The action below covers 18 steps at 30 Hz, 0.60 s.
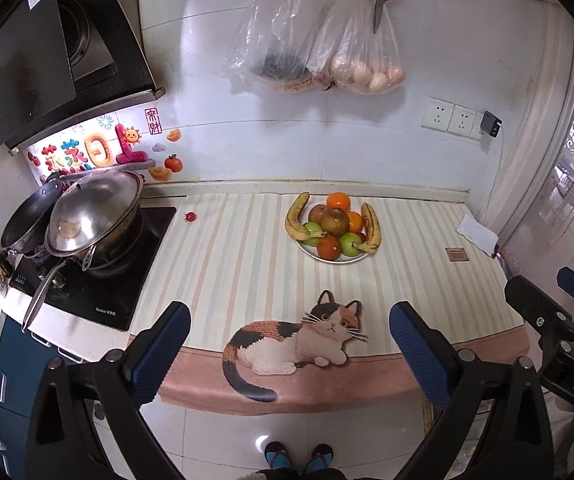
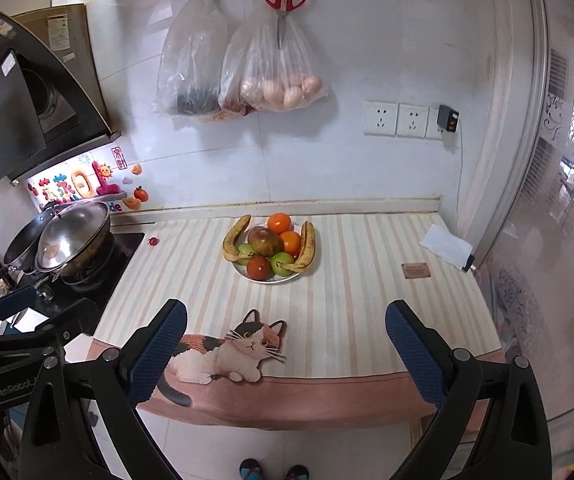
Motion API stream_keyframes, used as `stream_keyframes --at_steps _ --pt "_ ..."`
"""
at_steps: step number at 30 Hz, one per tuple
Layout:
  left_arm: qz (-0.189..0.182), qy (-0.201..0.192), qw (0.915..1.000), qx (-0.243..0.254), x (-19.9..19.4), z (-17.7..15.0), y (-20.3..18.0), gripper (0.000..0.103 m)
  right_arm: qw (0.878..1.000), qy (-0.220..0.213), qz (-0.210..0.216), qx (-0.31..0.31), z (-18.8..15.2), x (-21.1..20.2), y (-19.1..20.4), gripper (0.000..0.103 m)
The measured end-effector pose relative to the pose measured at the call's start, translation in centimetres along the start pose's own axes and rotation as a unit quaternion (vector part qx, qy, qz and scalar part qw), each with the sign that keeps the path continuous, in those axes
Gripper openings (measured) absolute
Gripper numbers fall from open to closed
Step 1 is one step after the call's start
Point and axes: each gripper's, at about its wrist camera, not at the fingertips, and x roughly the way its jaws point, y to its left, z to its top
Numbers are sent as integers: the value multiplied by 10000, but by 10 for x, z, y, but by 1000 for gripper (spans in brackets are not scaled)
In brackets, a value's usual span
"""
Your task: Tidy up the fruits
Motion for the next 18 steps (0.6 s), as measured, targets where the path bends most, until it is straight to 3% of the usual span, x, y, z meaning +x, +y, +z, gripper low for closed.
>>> stream_keyframes --at_steps 18 --pt "196 264 9995 2 49 13 11 102 9995 307 31 64 13 64 3 102"
